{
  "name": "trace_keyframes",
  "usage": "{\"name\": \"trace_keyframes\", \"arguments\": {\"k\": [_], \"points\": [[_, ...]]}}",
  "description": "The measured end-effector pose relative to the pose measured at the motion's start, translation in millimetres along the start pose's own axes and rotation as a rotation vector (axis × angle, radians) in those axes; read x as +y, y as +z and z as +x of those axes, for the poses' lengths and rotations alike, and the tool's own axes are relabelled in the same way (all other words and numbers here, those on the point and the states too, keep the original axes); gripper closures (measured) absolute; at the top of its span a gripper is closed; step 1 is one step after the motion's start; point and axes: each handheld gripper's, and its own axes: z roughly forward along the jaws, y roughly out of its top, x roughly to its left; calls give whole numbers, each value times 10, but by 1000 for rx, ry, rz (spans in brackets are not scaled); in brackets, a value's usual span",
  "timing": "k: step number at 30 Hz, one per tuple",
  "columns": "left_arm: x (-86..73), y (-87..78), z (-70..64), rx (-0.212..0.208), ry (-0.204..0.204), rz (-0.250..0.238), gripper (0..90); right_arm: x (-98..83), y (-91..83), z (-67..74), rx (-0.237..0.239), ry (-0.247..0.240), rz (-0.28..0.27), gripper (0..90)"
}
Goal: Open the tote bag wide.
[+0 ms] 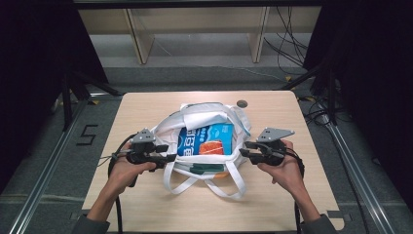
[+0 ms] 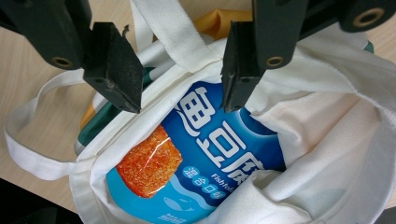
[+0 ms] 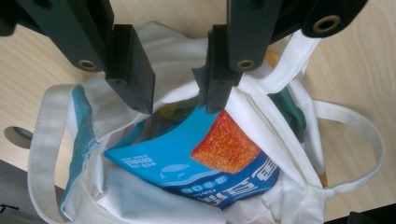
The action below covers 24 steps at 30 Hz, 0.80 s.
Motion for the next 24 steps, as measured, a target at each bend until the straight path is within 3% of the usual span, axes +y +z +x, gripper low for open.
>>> {"name": "trace_keyframes", "arguments": {"k": [3, 6, 8, 9, 13, 14, 16, 17, 19, 20, 24], "points": [[-4, -24, -19, -10, 21, 10, 457, -7, -14, -19, -9, -22, -15, 619], [-2, -29, -63, -8, 13, -3, 424, -15, -20, -21, 7, -31, -6, 599], [4, -43, -82, -8, 13, -8, 407, -27, -30, 1, -7, 0, -7, 579], [6, -50, -92, -5, 17, -8, 407, -28, -35, -11, -11, -19, -9, 578], [-10, -47, -117, -4, 22, -5, 397, -46, -45, -13, -13, -16, -12, 555], [-16, -47, -125, 5, 23, -8, 391, -57, -47, 8, -10, 8, -6, 549], [-24, -53, -135, 4, 24, -5, 386, -64, -53, -12, -12, -17, -11, 536], [-27, -57, -142, 4, 24, -6, 384, -76, -59, 14, -15, 13, -4, 532], [-34, -67, -167, -11, 10, -20, 373, -90, -65, 22, -15, 20, -5, 520], [-36, -76, -180, -21, 6, -21, 370, -94, -70, 5, -19, -4, -15, 519], [-46, -109, -228, -19, 14, -30, 364, -113, -92, 10, -10, -4, -6, 506]]}}
